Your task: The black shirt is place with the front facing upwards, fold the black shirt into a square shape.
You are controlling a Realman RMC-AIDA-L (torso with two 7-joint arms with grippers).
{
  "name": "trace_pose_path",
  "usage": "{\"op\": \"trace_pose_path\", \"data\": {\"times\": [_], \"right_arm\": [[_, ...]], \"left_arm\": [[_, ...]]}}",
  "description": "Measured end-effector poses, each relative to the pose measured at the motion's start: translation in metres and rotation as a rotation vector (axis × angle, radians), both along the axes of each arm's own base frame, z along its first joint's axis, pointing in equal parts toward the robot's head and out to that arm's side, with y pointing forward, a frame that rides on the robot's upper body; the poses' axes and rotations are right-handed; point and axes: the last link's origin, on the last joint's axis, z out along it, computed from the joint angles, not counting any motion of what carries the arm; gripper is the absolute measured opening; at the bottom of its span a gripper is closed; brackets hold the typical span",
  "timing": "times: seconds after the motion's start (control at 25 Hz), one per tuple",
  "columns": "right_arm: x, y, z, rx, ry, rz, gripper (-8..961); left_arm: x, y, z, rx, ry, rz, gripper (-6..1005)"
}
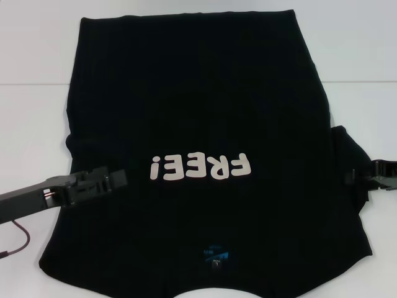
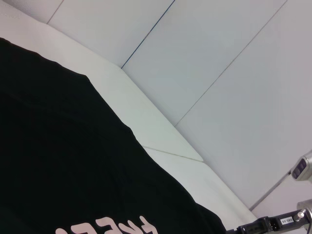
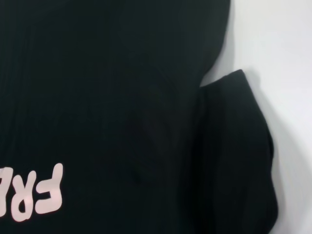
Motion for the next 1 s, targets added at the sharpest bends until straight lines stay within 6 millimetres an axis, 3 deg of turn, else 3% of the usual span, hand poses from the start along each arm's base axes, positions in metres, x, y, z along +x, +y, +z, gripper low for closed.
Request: {"op": "trace_pose_path", "data": {"times": [0.04, 0.68, 1.0], "right_arm": [[0.001, 0.0, 0.0, 0.001, 0.001, -0.002, 746], [0.006, -0.001, 0.003, 0.017, -0.006, -0.011, 62], [0.011, -0.003, 0.006, 0.04, -0.016, -0.014, 33]], "left_arm": [[0.0, 0.0, 0.0, 0.0, 0.0, -0.001, 775], [0.001, 0.001, 0.001, 0.007, -0.007, -0.002, 763], [-0.002, -0.001, 0.003, 0.021, -0.019, 0.012, 757]]}}
